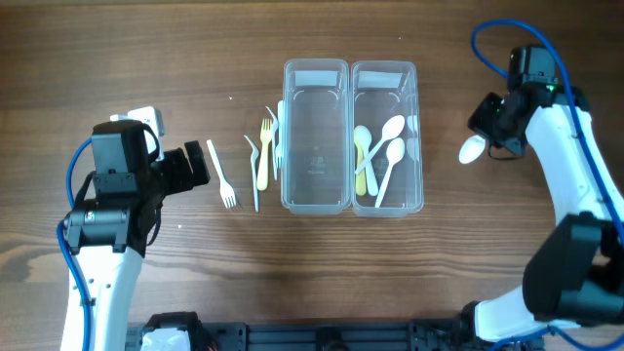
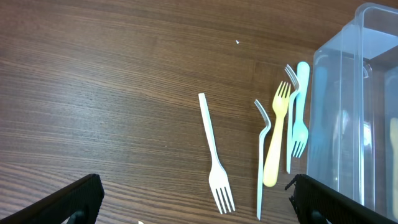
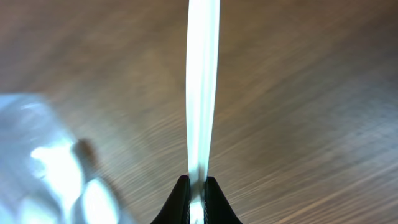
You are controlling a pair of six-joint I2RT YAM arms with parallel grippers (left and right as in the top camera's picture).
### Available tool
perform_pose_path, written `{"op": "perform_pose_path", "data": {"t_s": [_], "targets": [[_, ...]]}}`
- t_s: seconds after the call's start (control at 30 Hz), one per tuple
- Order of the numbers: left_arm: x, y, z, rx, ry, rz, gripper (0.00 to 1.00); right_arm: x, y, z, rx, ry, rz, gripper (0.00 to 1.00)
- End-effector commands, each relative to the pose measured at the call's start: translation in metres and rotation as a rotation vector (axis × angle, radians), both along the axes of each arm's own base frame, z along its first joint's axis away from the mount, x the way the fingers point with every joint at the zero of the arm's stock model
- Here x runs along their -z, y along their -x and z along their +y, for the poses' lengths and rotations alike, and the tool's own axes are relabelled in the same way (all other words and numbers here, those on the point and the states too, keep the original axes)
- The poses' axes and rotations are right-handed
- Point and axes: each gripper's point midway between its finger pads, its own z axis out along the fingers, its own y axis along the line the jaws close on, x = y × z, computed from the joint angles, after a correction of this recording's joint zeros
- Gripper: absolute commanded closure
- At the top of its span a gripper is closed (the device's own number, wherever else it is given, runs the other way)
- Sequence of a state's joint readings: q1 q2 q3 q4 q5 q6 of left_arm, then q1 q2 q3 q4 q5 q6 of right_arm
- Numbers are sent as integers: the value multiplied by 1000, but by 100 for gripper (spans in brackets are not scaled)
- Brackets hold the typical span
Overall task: Pack container
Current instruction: 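Place the white spoon into the right container and withdraw right arm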
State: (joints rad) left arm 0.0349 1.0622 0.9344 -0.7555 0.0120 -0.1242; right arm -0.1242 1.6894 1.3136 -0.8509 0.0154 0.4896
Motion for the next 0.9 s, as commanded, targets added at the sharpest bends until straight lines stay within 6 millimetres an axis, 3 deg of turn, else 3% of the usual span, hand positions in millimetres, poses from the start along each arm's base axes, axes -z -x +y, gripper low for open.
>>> {"op": "perform_pose_path", "data": {"t_s": [0.0,0.07,0.13,0.27,0.33,0.43,0.5,0.57,0.67,0.73,0.87], "targets": [[-9,-3,3,1,-16,-23,0,-43,-7,58,-229,-82,-146,96],[-9,-3,3,1,-16,-23,0,-57,-6,87,-343,-73,-193,96],[-9,-3,3,1,-16,-23,0,-65,-3,129,-520,-48,-225,96],[-8,-3,3,1,-16,-22,0,-52,-2,170,-663,-15,-215,96],[-8,-3,3,1,-16,-22,0,-39,-6,180,-685,-16,-199,96],[-8,-3,3,1,-16,-22,0,-3,-13,193,-743,-7,-138,94],[-8,-3,3,1,-16,-22,0,18,-13,193,-752,-7,-87,78],[-9,-3,3,1,-16,-23,0,24,-14,193,-754,-7,-74,71],[-9,-3,3,1,-16,-23,0,5,-19,193,-750,-3,-123,56],[-8,-3,3,1,-14,-22,0,-22,-24,186,-730,14,-185,49],[-10,-4,-11,52,50,-30,0,-100,-26,123,-551,77,-354,39]]}}
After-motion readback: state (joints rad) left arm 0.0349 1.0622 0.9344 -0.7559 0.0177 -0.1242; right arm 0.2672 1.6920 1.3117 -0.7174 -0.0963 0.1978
